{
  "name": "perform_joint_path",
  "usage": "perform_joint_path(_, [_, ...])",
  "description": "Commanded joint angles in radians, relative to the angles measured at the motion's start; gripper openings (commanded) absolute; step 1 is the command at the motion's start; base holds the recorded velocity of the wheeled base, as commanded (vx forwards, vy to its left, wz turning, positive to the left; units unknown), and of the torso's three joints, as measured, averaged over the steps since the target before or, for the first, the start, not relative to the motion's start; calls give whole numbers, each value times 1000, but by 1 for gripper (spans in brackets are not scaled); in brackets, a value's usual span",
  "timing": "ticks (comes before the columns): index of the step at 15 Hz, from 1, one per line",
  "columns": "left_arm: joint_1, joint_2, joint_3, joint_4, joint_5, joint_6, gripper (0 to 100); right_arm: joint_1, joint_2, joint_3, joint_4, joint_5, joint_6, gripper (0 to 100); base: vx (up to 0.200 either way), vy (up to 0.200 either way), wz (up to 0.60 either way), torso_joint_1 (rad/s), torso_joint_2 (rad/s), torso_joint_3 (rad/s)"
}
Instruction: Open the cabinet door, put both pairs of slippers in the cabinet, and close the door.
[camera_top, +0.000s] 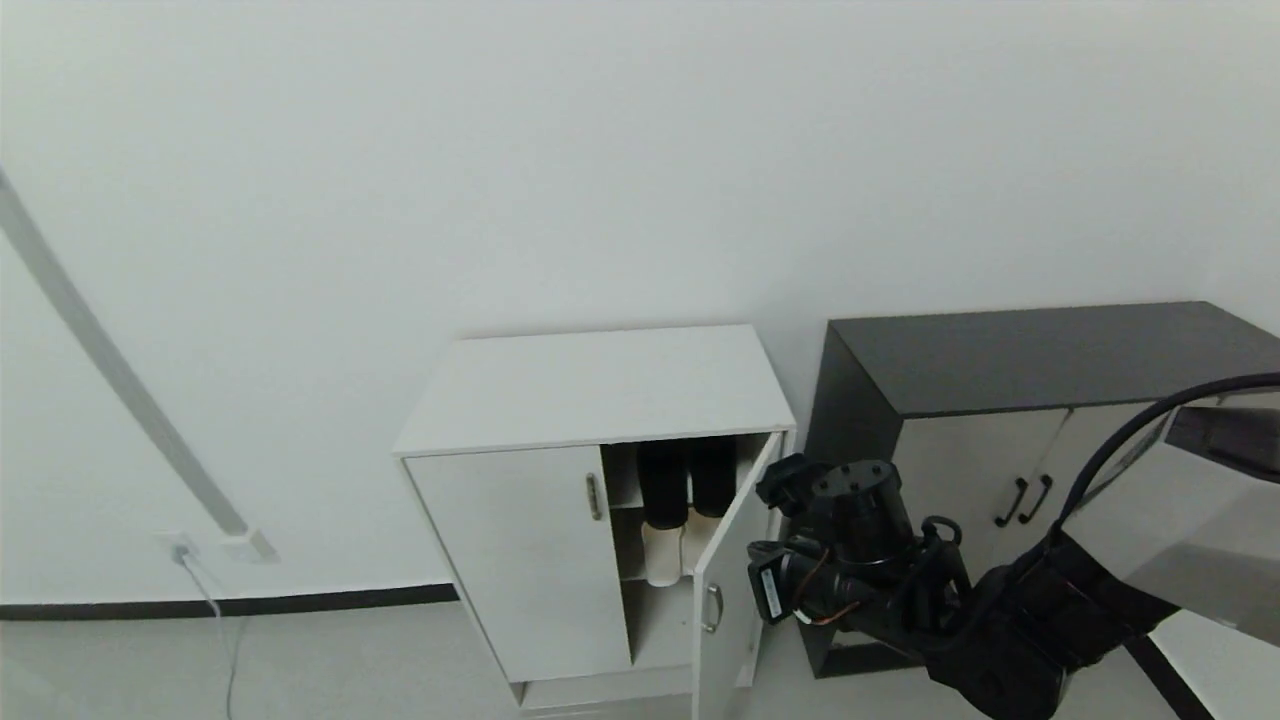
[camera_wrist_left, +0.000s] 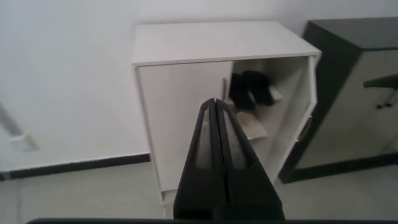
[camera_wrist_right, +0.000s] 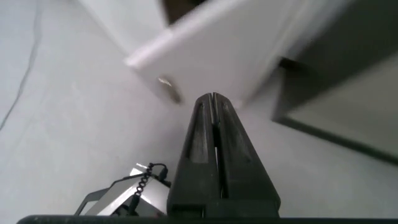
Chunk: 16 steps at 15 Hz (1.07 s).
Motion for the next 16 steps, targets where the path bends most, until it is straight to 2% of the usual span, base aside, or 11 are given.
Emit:
perform_joint_path(1, [1, 1, 0, 0, 0, 0, 0, 2, 2, 3, -2, 0, 0, 0, 0, 0, 600, -2, 2, 2])
perform_joint_path(9, [1, 1, 0, 0, 0, 1, 0, -5, -27, 107, -54, -14, -20, 0, 0, 0, 0, 0, 0, 0])
perform_joint_path(13, [1, 0, 0, 0, 0, 4, 0, -8, -84, 218, -54, -97, -50, 0, 0, 0, 0, 0, 0, 0])
perform_joint_path(16, [1, 1, -1, 1, 0, 6, 0, -8, -99, 337, -116, -114, -43, 0, 200, 0, 0, 2, 4, 2])
